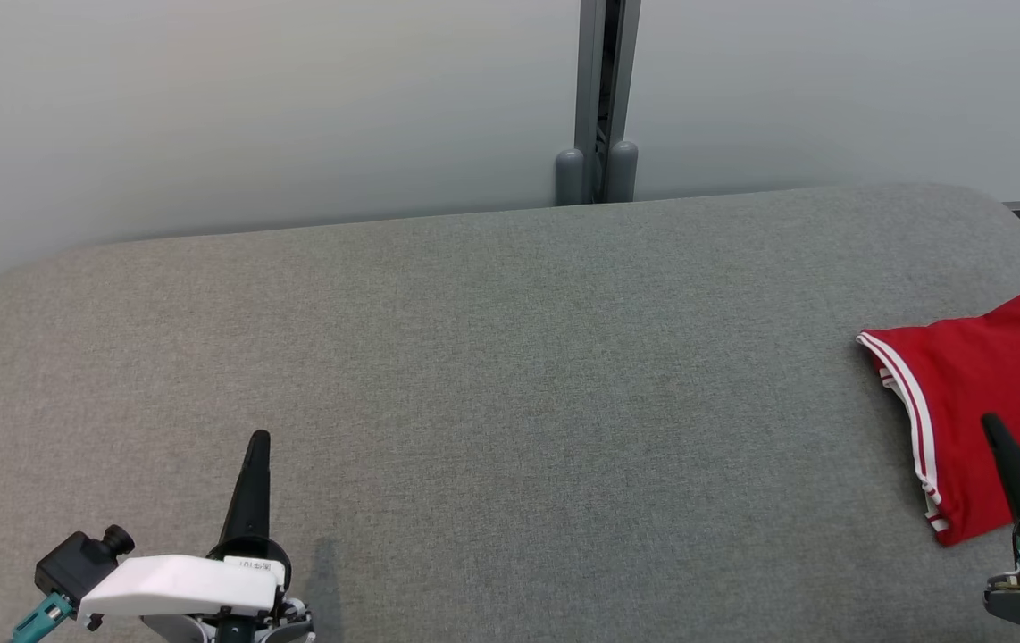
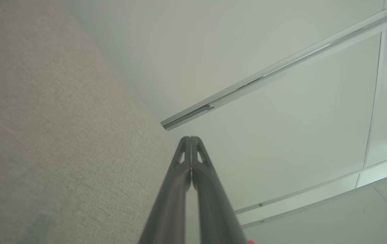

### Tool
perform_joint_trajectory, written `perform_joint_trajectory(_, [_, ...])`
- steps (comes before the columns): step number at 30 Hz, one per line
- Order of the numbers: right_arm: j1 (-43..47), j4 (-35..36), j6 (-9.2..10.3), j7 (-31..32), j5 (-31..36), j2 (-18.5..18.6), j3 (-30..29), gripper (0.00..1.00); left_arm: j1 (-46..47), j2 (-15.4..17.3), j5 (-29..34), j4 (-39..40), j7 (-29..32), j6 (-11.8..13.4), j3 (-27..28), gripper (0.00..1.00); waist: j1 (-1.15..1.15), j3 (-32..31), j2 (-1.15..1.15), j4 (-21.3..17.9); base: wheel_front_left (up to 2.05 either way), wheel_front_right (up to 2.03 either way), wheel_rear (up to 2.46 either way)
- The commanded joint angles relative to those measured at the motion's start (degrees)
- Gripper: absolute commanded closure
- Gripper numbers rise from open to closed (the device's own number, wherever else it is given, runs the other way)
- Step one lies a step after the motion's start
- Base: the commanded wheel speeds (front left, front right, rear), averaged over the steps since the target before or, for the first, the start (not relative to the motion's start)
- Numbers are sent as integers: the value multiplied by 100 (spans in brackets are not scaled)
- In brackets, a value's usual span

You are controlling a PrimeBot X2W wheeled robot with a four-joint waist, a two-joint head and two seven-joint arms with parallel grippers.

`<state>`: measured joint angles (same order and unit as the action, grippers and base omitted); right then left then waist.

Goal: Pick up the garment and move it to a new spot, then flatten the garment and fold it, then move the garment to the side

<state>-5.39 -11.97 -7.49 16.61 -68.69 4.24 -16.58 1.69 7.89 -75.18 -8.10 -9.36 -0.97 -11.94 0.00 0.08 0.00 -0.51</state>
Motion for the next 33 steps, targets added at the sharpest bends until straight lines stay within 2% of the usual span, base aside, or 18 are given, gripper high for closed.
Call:
perform_joint_trajectory(1, [-118,-5,-1,40,-133,44,-59,100,154,-4,-103,7,-23,-66,47,100,0,1,0,1,0,0,0])
perform_joint_trajectory(33, [-415,-504,0,454,-1548,18,-439,100,383,-354,-1341,-339,-111,-487,149,100,0,20,0,34,0,0,0])
